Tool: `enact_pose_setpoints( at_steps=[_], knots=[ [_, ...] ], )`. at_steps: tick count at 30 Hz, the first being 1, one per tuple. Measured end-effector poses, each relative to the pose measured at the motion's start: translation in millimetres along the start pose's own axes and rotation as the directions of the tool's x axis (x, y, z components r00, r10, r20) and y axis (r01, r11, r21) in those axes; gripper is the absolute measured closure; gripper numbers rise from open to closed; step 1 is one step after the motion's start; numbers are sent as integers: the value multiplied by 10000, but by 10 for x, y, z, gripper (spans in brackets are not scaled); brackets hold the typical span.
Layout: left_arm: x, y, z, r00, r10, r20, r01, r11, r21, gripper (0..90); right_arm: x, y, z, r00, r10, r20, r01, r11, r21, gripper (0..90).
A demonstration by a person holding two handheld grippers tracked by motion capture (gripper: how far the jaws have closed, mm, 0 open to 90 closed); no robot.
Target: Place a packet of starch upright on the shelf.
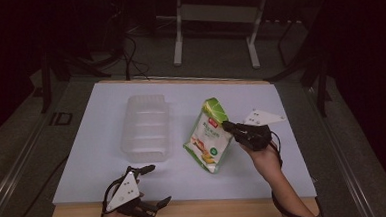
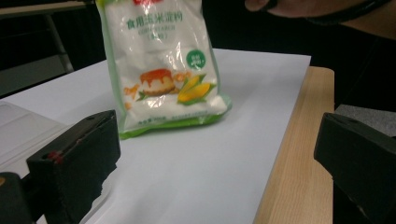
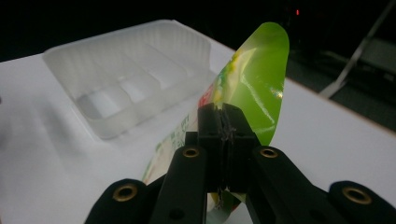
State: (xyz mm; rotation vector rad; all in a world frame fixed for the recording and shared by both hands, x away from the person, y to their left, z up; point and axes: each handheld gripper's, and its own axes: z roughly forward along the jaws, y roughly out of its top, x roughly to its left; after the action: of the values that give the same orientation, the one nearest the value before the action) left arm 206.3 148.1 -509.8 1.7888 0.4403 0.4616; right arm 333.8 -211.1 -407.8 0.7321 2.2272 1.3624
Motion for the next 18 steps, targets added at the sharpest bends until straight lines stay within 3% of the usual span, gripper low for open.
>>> enact_pose_setpoints(
  at_steps=[2, 5, 6, 13, 16, 17, 18],
  knots=[
    [3, 0, 0, 10000, 14, -13, -14, 10000, 5, 7, 93, 87, -108, 9961, -863, -199, 861, 9962, -81, 880],
    [3, 0, 0, 10000, 42, -18, -42, 10000, -8, 7, 107, 92, -138, 9944, -1034, -223, 1032, 9946, -101, 881],
    [-3, 3, -1, 10000, 46, -23, -46, 10000, -87, 7, 119, 78, -237, 9916, -1192, -502, 1181, 9927, -233, 882],
    [-3, 0, 13, 10000, -65, -42, 65, 10000, -76, 7, 169, -81, -457, 9851, -1366, -1044, 1332, 9903, -388, 883],
    [-11, 2, 19, 10000, -53, -21, 53, 10000, -83, 7, 176, -146, -498, 9838, -1287, -1251, 1231, 9910, -517, 883],
    [-23, 3, 25, 10000, -18, -11, 18, 10000, -46, 7, 198, -236, -520, 9833, -954, -1547, 877, 9946, -559, 882],
    [-28, 2, 30, 10000, -44, 5, 44, 10000, -45, 7, 215, -269, -520, 9830, -905, -1599, 829, 9951, -534, 882]
  ],
)
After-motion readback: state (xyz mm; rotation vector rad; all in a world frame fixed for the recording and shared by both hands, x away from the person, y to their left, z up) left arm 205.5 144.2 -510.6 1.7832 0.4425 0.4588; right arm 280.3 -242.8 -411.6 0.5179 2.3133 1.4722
